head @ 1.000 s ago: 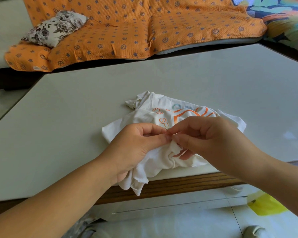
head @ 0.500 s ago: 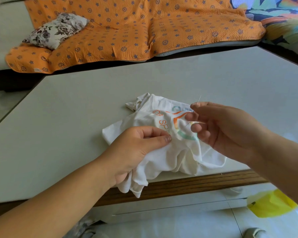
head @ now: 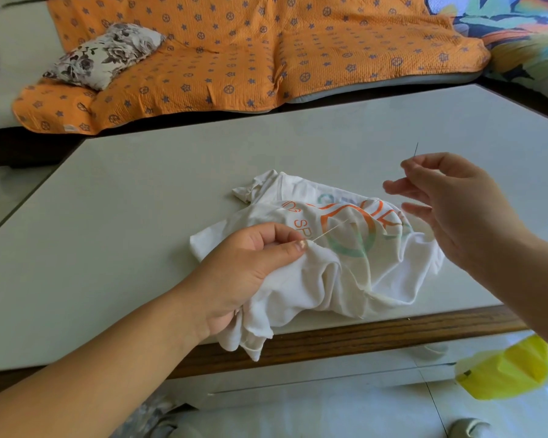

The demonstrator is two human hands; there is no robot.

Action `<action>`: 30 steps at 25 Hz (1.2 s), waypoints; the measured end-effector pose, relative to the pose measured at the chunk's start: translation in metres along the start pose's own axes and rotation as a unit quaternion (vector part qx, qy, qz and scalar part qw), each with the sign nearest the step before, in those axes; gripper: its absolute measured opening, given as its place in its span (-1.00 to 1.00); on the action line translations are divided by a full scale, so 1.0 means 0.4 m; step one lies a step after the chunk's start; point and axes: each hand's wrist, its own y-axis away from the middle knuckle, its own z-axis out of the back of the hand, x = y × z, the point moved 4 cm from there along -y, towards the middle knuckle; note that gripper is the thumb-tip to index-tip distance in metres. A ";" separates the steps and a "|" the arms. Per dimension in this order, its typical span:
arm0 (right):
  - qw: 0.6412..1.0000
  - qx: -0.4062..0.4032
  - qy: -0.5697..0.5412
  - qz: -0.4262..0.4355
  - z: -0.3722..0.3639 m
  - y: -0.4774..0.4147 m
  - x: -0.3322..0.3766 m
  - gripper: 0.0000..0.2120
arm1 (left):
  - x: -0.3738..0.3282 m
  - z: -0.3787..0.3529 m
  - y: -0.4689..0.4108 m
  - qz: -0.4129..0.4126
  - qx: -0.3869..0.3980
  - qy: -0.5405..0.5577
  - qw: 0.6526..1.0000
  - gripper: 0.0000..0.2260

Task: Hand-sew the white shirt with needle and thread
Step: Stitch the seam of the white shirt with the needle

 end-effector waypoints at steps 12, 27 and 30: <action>0.943 0.323 0.079 -0.012 -0.094 0.145 0.013 -0.91 | -0.013 -0.003 0.003 -0.020 0.015 -0.010 1.000 -0.82; 0.952 0.294 0.086 -0.009 -0.096 0.166 0.004 -0.94 | -0.026 0.004 0.012 -0.045 -0.005 -0.058 0.997 -0.86; 0.952 0.245 0.175 0.056 -0.080 0.171 0.014 -0.92 | -0.027 0.003 0.013 -0.046 -0.002 -0.051 0.998 -0.87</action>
